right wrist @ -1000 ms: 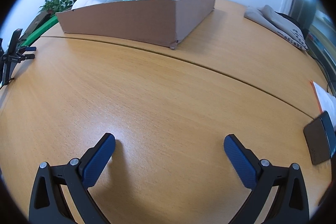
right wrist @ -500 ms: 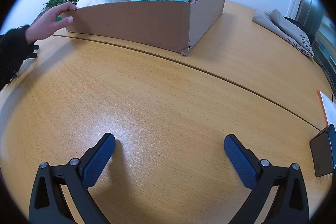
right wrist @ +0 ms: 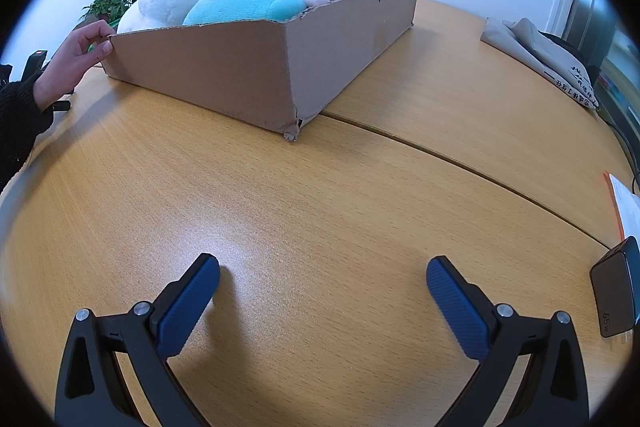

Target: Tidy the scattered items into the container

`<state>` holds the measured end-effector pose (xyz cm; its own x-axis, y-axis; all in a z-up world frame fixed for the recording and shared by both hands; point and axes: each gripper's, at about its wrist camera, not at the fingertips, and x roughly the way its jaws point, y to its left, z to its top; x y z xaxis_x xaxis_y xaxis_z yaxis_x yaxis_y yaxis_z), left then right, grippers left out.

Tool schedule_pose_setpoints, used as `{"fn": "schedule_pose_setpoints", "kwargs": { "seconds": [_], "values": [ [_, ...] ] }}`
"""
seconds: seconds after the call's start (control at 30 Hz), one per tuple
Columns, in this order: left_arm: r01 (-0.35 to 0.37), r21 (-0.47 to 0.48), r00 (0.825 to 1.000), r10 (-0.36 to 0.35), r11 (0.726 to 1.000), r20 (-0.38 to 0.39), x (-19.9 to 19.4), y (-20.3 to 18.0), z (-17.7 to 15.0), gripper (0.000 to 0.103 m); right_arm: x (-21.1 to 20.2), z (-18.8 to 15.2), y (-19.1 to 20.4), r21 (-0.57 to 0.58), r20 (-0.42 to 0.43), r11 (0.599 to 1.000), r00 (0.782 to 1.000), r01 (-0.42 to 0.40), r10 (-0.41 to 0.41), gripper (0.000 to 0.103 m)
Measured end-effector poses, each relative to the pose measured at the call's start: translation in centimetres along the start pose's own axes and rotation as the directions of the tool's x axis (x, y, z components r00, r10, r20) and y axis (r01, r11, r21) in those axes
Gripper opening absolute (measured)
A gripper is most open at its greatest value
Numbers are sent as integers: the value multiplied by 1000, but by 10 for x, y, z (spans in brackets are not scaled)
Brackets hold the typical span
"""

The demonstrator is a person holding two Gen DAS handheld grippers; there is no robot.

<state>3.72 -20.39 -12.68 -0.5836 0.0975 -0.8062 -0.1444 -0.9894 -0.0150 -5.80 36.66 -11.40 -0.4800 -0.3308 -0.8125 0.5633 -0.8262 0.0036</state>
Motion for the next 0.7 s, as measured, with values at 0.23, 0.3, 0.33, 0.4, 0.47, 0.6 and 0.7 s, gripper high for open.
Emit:
{"fn": "schedule_pose_setpoints", "kwargs": {
  "seconds": [0.23,0.3,0.33,0.4,0.47,0.6,0.7],
  "values": [
    [0,0,1000,0,1000,0,0,-1,0,103,0,-1,1,0,0,1000,1000,0,0,103],
    [0,0,1000,0,1000,0,0,-1,0,103,0,-1,1,0,0,1000,1000,0,0,103],
    [0,0,1000,0,1000,0,0,-1,0,103,0,-1,1,0,0,1000,1000,0,0,103],
    [0,0,1000,0,1000,0,0,-2,0,103,-1,-1,2,0,0,1000,1000,0,0,103],
    [0,0,1000,0,1000,0,0,-2,0,103,0,-1,2,0,0,1000,1000,1,-1,103],
    [0,0,1000,0,1000,0,0,-2,0,103,0,-1,2,0,0,1000,1000,1,-1,103],
    [0,0,1000,0,1000,0,0,-2,0,103,0,-1,2,0,0,1000,1000,1,-1,103]
  ]
}}
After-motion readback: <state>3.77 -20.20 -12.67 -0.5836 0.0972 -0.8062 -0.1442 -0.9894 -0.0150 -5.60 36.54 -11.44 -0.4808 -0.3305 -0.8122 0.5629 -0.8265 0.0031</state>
